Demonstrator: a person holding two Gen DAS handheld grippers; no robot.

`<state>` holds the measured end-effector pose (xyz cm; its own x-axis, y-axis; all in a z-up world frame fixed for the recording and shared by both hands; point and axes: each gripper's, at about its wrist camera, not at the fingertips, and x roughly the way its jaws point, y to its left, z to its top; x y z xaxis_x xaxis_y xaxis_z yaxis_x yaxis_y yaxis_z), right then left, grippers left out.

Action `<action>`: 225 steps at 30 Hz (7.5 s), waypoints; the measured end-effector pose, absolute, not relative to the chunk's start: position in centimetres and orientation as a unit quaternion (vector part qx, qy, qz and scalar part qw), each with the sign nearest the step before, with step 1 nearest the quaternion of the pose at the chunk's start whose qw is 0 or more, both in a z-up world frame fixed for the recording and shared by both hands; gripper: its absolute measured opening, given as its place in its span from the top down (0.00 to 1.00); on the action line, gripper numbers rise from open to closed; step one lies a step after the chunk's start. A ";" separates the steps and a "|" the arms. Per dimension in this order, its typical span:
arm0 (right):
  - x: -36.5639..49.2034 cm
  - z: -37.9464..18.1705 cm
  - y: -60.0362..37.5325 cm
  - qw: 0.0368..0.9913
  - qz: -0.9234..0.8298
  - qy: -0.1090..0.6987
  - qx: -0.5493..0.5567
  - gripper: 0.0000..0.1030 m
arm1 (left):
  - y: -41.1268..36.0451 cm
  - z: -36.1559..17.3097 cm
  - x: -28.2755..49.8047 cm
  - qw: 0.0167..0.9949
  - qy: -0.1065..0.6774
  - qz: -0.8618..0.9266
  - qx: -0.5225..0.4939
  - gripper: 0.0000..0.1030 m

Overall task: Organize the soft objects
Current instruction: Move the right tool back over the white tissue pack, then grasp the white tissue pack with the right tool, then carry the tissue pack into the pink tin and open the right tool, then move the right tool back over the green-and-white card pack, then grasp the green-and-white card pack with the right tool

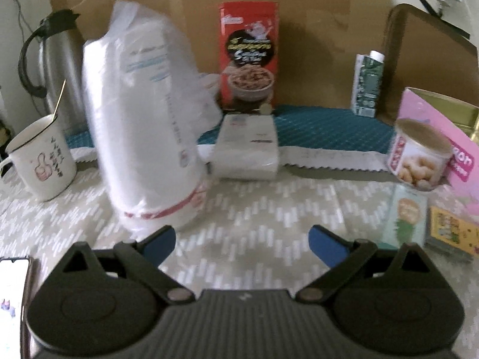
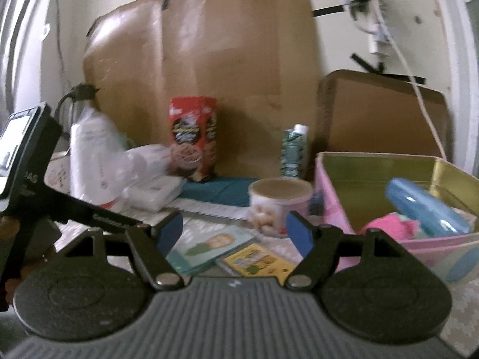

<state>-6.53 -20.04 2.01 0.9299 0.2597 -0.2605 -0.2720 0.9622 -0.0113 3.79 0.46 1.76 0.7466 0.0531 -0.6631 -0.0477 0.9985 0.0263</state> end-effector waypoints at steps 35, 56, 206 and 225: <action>0.7 1.9 -16.2 0.964 0.182 0.195 -0.003 0.22 | 6.5 0.3 2.9 0.942 0.314 0.032 -0.115 0.00; 16.2 0.4 -7.6 0.888 0.244 0.386 0.049 0.13 | 4.2 1.0 1.5 0.964 0.259 0.039 -0.048 0.00; 2.0 2.0 -17.0 0.939 0.199 0.279 -0.021 0.26 | 8.4 0.4 -0.6 0.939 0.321 -0.010 -0.122 0.04; 0.4 -0.1 -10.2 0.905 0.290 0.289 -0.113 0.18 | 10.5 0.3 -1.1 0.936 0.298 -0.028 -0.187 0.03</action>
<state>0.42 -10.21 -0.14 0.6649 0.4591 -0.5892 -0.5902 0.8064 -0.0377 -1.07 10.49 0.26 0.8204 -0.1637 -0.5479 -0.0594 0.9286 -0.3663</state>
